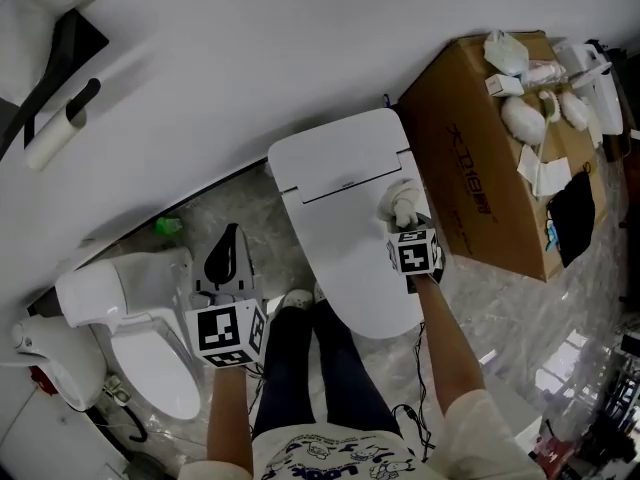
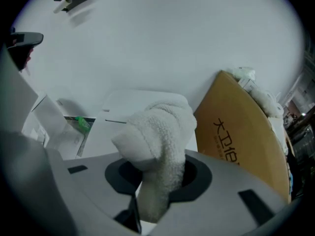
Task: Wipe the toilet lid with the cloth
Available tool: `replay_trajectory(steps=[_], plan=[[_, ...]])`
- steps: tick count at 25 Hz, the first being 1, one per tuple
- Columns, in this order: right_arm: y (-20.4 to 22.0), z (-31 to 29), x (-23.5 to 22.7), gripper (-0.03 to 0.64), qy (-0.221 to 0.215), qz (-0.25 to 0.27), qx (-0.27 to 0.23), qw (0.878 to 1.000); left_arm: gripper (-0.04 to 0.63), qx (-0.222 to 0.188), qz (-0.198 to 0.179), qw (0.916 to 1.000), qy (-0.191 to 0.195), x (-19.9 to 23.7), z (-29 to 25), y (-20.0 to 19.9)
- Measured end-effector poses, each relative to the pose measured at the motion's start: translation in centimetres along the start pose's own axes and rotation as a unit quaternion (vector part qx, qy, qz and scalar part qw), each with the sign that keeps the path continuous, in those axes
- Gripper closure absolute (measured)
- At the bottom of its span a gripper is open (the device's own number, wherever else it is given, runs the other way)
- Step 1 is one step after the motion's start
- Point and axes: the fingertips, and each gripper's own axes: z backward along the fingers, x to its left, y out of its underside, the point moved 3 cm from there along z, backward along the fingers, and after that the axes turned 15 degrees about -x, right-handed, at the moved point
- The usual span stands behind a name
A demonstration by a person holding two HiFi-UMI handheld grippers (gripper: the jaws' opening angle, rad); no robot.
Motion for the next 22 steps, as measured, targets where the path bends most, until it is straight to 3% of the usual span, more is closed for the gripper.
replay_trajectory(steps=[15, 22], plan=[[2.5, -6.5, -0.6, 0.509, -0.014, 0.011, 0.035, 0.999, 0.583, 0.008, 0.008, 0.9999, -0.008, -1.0, -1.2, 3.0], [3.7, -8.6, -0.4, 0.509, -0.011, 0.021, 0.075, 0.997, 0.583, 0.013, 0.011, 0.9998, -0.012, -0.5, -0.9, 4.1]])
